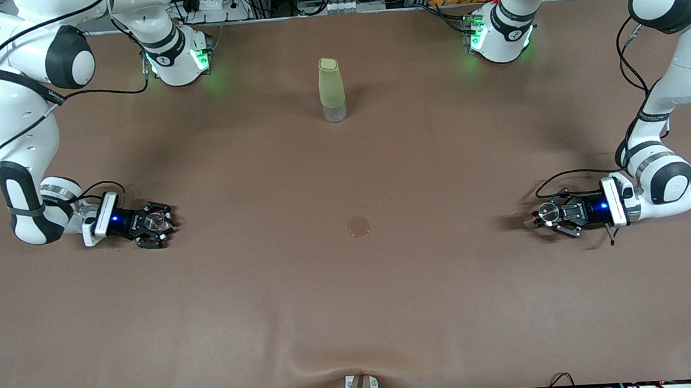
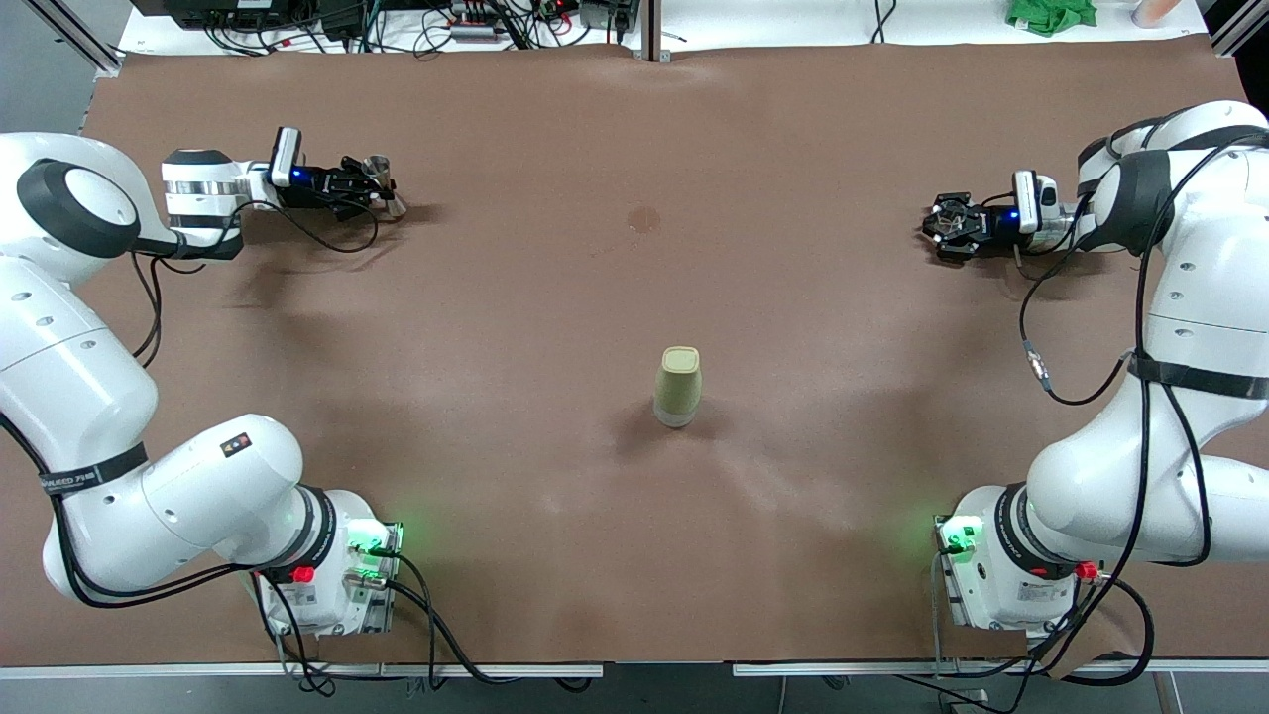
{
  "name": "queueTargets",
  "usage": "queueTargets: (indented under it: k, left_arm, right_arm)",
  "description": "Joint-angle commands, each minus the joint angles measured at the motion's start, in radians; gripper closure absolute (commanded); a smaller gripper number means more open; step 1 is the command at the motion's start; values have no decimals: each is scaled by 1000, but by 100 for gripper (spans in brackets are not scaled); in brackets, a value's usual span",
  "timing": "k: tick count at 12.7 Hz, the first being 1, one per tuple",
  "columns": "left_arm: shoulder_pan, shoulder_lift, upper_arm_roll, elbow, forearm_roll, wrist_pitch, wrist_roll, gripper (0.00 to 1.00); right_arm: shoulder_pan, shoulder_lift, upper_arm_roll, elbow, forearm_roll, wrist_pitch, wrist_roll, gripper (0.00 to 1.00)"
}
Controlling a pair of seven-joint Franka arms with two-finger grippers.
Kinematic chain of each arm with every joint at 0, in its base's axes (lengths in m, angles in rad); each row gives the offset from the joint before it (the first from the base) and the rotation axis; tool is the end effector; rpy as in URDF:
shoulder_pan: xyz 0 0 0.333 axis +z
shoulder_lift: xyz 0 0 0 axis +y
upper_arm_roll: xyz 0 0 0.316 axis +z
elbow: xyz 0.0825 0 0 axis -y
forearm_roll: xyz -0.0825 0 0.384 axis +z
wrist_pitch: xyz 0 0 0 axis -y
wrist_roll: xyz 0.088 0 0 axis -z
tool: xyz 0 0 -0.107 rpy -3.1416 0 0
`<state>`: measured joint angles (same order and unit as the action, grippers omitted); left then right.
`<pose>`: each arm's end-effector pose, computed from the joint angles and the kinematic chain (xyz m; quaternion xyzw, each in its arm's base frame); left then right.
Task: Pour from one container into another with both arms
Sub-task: 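Set down the beaker and jigger and open both grippers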
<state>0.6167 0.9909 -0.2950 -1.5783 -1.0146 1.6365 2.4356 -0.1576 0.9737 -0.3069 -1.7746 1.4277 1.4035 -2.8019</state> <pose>0.6040 0.1275 0.0916 0.5595 -0.5030 0.4578 0.4737 0.5331 -0.1349 0.0402 -0.5653 -0.5060 -0.4956 0.4228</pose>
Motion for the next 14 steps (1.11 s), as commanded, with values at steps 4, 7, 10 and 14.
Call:
queueTargets:
  k: [4, 7, 10, 14]
  left_arm:
    - [14, 34, 10, 26, 21, -41, 29, 100]
    - [14, 38, 10, 29, 19, -41, 33, 100]
    - [14, 40, 13, 30, 18, -41, 46, 100]
    - [14, 42, 14, 29, 19, -41, 49, 93]
  right_arm:
    - [6, 17, -3, -13, -9, -3, -188, 0]
    - [16, -6, -29, -11, -49, 3, -118, 0]
    - [32, -33, -60, -6, -111, 20, 13, 0]
    - [59, -95, -129, -6, -217, 31, 229, 0]
